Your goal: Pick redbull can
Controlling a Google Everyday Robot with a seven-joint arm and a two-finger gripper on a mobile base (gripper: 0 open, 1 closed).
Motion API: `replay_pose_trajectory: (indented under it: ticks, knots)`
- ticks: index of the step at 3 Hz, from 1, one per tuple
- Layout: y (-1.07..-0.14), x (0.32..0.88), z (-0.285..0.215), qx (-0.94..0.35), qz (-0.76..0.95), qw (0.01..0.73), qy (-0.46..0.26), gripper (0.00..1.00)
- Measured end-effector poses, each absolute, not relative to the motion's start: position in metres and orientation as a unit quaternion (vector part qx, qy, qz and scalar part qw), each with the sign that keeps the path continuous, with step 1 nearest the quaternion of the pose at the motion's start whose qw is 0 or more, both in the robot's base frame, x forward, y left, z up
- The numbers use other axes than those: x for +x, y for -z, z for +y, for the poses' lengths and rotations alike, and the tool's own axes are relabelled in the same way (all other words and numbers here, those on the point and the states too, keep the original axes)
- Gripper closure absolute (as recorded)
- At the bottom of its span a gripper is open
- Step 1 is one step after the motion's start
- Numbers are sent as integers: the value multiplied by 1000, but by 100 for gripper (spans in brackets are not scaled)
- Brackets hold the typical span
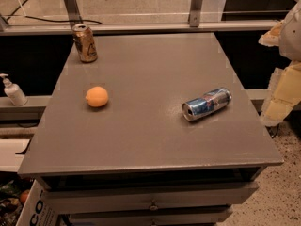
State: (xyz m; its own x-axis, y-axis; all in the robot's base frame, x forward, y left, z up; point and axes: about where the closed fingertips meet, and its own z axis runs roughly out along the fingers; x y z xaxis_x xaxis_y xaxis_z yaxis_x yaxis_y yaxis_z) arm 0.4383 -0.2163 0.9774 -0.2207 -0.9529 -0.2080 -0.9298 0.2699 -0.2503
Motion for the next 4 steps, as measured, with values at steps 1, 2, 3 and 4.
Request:
replay_pose_trajectory:
  ticks: [1,2,3,4]
  knots:
    - [-977,438,-216,-603,780,161,36,0]
    - [-977,462,-192,-629,758,167,38,0]
    - [-969,489,-170,-663,728,170,34,0]
    - [-955,506,-163,-682,711,168,30,0]
